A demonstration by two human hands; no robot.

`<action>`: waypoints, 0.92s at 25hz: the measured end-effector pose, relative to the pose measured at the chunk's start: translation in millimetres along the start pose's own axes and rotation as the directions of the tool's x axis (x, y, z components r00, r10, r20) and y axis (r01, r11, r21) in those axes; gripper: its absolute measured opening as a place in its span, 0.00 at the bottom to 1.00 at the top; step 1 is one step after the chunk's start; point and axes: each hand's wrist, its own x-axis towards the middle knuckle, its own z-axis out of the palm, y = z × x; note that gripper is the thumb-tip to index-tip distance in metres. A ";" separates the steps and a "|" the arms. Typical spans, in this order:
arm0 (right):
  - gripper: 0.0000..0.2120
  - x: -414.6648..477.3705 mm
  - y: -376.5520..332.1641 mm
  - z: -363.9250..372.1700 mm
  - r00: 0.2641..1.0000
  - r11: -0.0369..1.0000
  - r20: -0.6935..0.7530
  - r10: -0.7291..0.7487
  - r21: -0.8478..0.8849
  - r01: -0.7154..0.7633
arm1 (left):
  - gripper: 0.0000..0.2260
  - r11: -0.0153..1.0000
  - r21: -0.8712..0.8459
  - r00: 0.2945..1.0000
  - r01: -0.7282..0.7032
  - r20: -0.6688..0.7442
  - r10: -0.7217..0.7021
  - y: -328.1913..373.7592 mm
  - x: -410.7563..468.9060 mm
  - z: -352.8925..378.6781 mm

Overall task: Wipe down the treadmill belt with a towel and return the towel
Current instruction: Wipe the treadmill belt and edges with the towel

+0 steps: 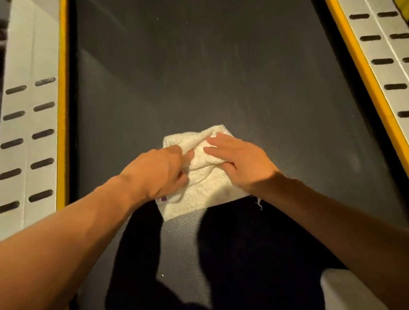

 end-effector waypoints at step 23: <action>0.26 25.6 -91.0 65.1 0.987 0.990 0.085 -0.137 -0.008 0.138 | 0.18 0.971 0.203 0.992 0.127 -0.023 -0.125 -46.7 -91.9 30.9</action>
